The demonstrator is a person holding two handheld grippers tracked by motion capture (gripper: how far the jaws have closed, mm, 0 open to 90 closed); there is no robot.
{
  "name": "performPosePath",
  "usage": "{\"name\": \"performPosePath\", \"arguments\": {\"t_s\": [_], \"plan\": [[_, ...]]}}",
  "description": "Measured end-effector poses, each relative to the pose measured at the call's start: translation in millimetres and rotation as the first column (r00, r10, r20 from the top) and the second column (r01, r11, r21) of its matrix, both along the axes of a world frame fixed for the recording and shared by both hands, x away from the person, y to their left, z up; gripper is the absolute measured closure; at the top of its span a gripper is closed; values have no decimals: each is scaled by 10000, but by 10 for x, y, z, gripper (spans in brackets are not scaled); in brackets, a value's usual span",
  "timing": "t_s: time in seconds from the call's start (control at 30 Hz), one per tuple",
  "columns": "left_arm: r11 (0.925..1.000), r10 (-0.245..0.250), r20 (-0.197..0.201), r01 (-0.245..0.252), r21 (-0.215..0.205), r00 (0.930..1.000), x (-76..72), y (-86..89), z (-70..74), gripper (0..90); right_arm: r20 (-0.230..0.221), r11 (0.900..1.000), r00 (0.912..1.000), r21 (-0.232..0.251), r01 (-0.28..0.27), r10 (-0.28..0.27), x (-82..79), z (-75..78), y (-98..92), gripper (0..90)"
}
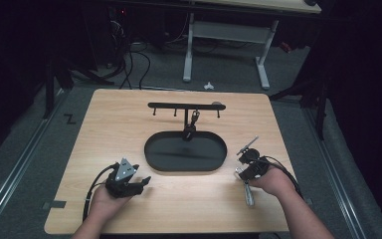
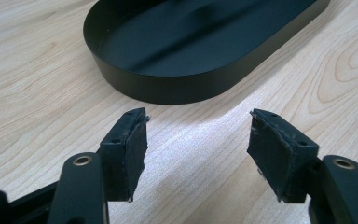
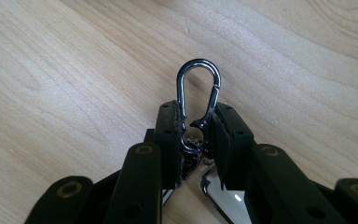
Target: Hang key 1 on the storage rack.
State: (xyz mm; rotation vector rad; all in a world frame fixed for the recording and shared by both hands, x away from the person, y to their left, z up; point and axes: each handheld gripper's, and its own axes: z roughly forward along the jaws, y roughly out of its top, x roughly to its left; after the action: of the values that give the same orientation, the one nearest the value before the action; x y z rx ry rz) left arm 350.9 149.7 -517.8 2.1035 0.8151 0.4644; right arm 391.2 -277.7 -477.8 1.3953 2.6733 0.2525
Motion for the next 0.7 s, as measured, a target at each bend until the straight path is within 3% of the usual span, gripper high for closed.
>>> {"name": "performPosePath", "arguments": {"t_s": [0.33, 0.5, 0.7], "plan": [[10000, -34, 28, 34, 60, 10000, -2, -11, -9, 375, 255, 9986, 9995, 498, 182, -195, -69, 151, -67, 733], [10000, -35, 27, 35, 51, 10000, -4, -11, -8, 373, 393, 9935, 9988, 1114, 246, -291, -98, 263, -118, 733], [10000, -64, 7, 64, 75, 10000, -4, -11, -8, 373, 617, 9902, 9965, 1317, 473, -558, -118, 379, -139, 734]]}}
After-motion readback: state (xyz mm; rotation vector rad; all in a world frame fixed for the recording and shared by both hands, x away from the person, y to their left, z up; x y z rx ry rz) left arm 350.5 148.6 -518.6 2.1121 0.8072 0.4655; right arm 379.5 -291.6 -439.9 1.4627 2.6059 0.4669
